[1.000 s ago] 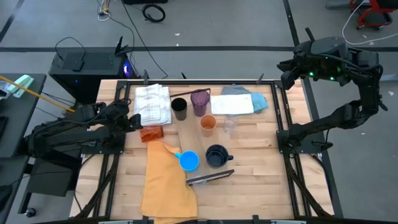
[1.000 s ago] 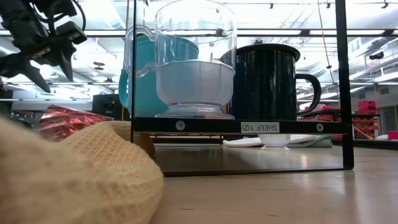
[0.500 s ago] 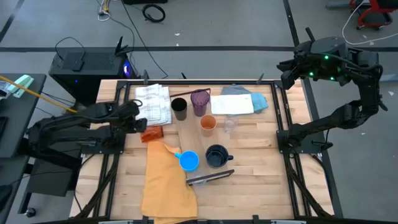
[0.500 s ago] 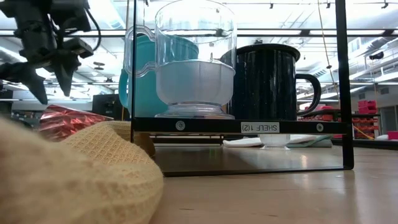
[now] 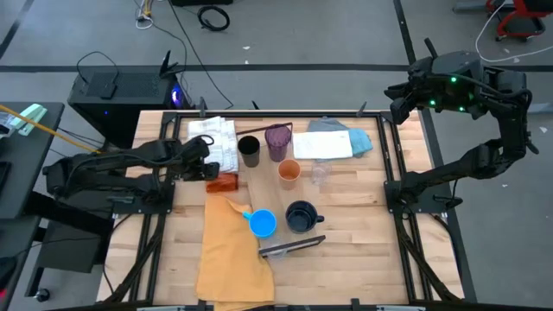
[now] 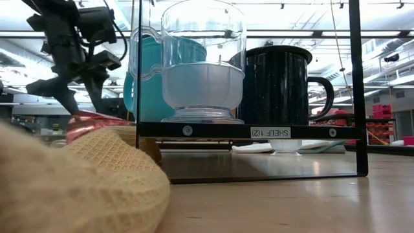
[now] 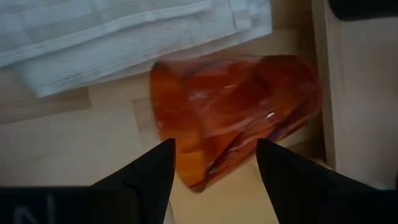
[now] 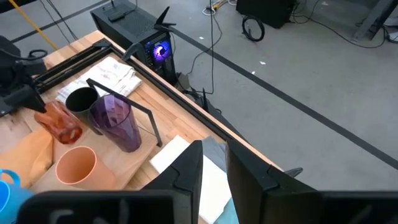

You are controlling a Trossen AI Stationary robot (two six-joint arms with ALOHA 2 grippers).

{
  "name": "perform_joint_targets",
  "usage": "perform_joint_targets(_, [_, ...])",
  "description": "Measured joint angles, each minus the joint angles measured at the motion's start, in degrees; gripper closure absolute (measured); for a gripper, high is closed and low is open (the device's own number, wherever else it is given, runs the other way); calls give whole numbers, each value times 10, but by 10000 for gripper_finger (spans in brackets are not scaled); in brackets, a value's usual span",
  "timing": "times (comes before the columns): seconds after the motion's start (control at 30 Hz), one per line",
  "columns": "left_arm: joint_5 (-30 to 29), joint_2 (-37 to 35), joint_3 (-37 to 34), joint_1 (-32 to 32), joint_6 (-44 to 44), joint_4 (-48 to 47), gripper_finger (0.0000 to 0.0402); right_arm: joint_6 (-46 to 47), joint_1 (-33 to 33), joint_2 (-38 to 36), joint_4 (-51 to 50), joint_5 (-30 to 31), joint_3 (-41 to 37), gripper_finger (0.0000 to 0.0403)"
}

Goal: Stack small to large cups/mugs on shelf
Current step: Put the brown cup on the shelf

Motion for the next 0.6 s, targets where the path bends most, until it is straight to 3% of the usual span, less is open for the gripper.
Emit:
perform_joint_targets(0.23, [9, 41, 1, -21, 12, 18, 195, 0, 0, 0, 0, 0, 0, 326])
perform_joint_targets(0.6, [-1, 46, 0, -32, 25, 60, 297, -3, 0, 0, 0, 0, 0, 326])
